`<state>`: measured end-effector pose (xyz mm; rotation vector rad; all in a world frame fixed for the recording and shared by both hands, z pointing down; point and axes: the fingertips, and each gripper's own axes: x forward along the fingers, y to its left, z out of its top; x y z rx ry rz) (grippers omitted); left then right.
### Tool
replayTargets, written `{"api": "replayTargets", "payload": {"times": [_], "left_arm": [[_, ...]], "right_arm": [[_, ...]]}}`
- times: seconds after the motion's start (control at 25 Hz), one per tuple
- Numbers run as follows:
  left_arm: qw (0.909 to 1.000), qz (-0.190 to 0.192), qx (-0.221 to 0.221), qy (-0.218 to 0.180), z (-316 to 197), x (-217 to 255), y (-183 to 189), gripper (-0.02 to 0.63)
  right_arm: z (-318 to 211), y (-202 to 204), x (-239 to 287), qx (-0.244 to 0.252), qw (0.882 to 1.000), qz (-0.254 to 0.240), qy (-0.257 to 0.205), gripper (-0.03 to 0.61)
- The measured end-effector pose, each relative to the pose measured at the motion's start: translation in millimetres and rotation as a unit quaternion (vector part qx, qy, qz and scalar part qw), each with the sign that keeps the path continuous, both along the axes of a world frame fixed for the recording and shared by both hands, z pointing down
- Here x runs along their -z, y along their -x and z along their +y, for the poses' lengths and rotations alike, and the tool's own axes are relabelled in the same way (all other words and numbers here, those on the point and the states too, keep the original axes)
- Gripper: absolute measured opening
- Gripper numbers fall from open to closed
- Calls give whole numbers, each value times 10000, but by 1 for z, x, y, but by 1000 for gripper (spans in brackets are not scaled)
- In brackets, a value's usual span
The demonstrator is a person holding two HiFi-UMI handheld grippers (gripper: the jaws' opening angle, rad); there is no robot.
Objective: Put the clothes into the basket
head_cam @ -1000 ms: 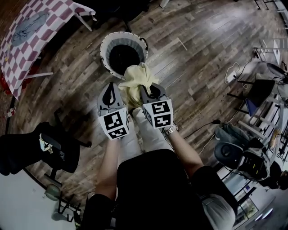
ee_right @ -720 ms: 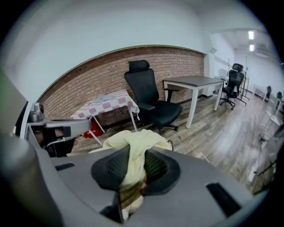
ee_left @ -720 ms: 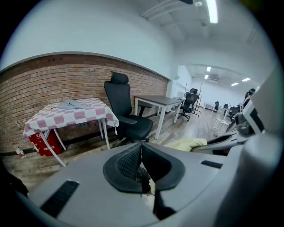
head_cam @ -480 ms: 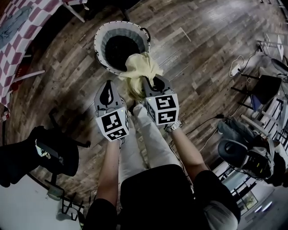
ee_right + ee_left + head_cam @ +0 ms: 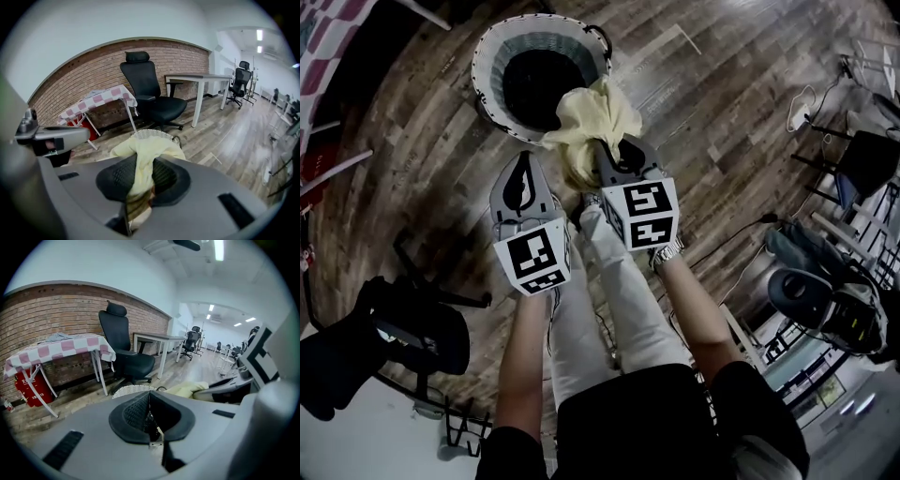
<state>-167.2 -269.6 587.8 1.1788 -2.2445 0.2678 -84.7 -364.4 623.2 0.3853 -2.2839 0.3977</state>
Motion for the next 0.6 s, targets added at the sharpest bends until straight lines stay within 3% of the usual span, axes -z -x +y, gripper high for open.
{"api": "replayTargets", "payload": {"times": [0.6], "left_arm": [[9997,201,-109,31,-2,-55,3,14]], "right_arm": [[22,5,-78,-104,9984,151,544,74]]}}
